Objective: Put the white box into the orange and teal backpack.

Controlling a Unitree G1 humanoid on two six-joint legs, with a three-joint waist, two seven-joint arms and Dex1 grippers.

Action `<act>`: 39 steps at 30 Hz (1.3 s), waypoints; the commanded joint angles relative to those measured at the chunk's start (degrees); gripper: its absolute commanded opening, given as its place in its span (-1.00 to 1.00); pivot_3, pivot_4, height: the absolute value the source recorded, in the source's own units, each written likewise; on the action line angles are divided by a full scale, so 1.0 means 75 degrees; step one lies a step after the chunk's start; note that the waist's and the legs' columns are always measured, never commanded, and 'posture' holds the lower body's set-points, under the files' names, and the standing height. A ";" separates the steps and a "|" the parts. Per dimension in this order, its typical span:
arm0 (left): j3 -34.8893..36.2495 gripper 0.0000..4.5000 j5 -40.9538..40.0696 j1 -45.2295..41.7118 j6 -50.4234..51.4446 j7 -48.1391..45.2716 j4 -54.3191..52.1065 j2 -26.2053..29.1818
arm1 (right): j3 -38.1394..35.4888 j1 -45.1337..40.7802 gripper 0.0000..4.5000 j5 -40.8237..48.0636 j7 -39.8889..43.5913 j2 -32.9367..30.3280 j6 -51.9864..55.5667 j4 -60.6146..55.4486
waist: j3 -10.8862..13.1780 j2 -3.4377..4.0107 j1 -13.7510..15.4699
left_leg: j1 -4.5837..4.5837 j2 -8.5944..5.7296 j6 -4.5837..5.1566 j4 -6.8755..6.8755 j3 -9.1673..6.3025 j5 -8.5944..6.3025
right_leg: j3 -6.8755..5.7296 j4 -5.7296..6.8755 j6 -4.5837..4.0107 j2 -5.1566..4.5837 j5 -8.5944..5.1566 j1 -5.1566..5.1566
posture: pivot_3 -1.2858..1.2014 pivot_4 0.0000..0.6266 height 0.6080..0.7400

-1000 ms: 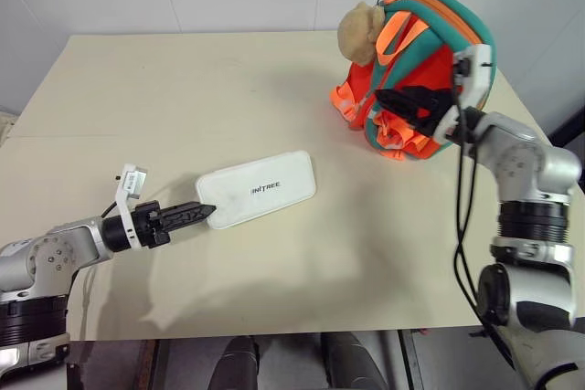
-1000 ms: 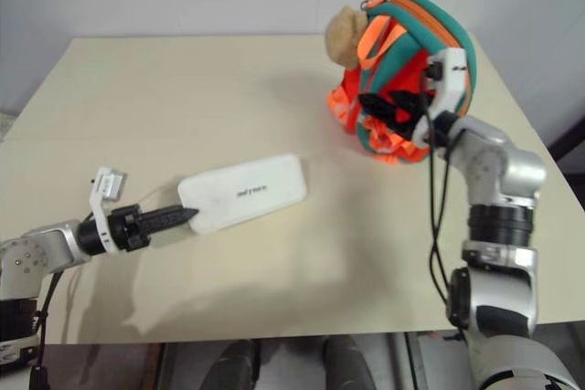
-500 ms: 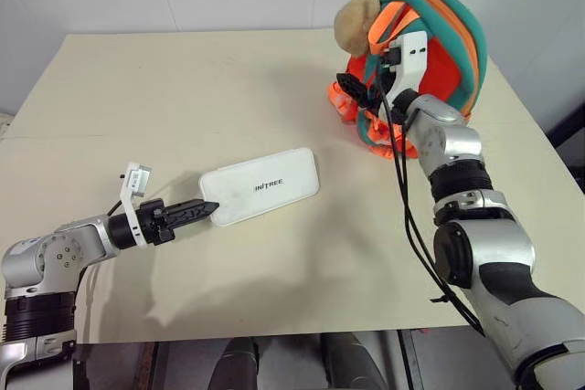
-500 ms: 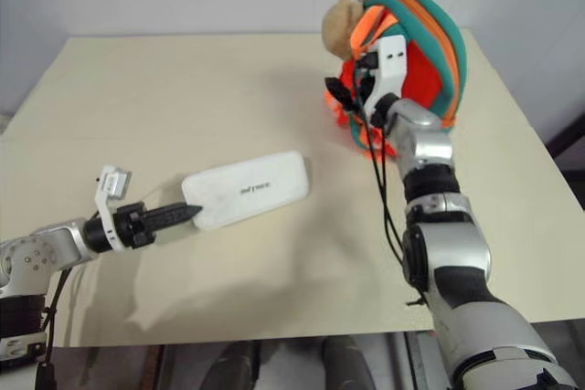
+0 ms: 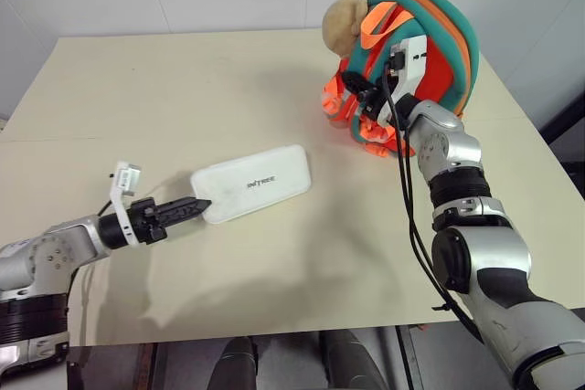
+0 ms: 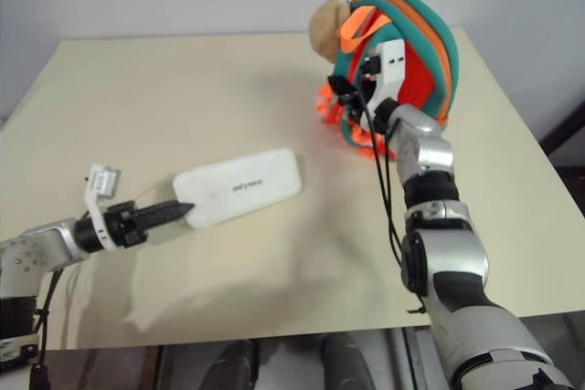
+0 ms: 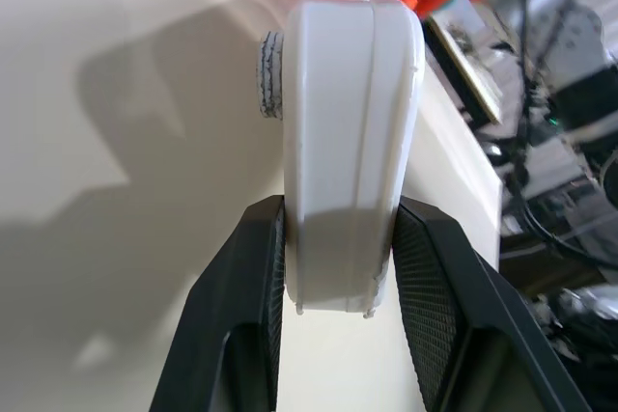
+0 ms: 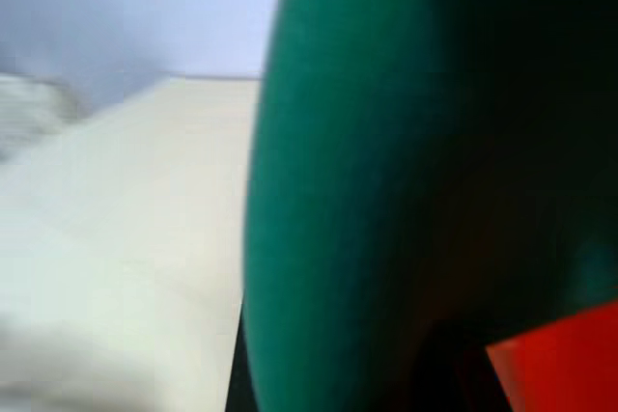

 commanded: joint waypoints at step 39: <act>0.4776 -0.42 -0.5268 0.2204 0.1118 0.1529 -0.3187 0.1407 | 0.1934 0.2020 -1.00 0.3935 0.4591 -0.3895 0.6188 -0.4531 | 0.0015 -0.0027 0.0255 | -0.0014 0.0029 0.0017 0.0015 0.0056 -0.0049 | 0.0012 -0.0081 -0.0025 0.0002 -0.0011 0.0002 | 0.03 -0.52 1.00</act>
